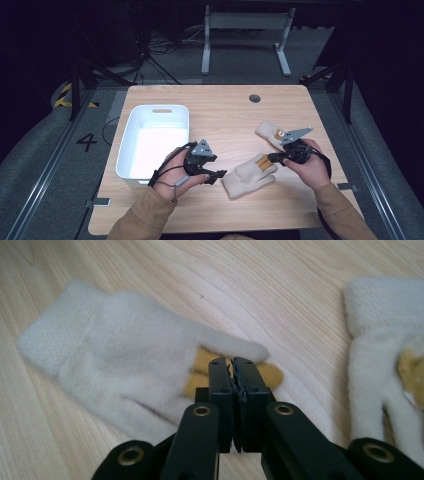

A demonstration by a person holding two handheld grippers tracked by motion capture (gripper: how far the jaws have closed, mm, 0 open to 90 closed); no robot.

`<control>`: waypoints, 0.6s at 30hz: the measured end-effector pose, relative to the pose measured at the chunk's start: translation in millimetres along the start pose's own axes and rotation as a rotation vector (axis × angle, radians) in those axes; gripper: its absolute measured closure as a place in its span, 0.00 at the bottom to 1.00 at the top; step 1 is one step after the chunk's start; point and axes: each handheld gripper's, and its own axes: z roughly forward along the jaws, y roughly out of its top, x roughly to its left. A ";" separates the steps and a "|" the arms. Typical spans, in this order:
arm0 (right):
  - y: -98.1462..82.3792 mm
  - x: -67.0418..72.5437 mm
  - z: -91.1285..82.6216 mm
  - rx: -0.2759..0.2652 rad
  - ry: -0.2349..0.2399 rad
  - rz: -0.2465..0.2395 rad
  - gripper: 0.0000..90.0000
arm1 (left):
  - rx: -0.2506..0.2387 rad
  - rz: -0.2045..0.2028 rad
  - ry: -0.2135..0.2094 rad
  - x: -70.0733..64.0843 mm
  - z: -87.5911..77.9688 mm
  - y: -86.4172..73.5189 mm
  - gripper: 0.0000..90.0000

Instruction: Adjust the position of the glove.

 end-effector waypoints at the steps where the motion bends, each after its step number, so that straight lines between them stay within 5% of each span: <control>1: 4.8 -0.2 0.7 0.004 0.000 -0.004 0.98 | -0.002 -0.004 -0.009 -1.3 -3.7 1.1 0.43; 8: 31.2 -8.3 4.3 0.010 0.009 -0.006 0.98 | 0.004 -0.010 -0.028 -1.2 -14.9 3.1 0.42; 18: 46.9 -14.0 21.3 0.048 0.037 -0.027 0.99 | 0.002 -0.016 -0.044 1.3 -19.8 2.9 0.42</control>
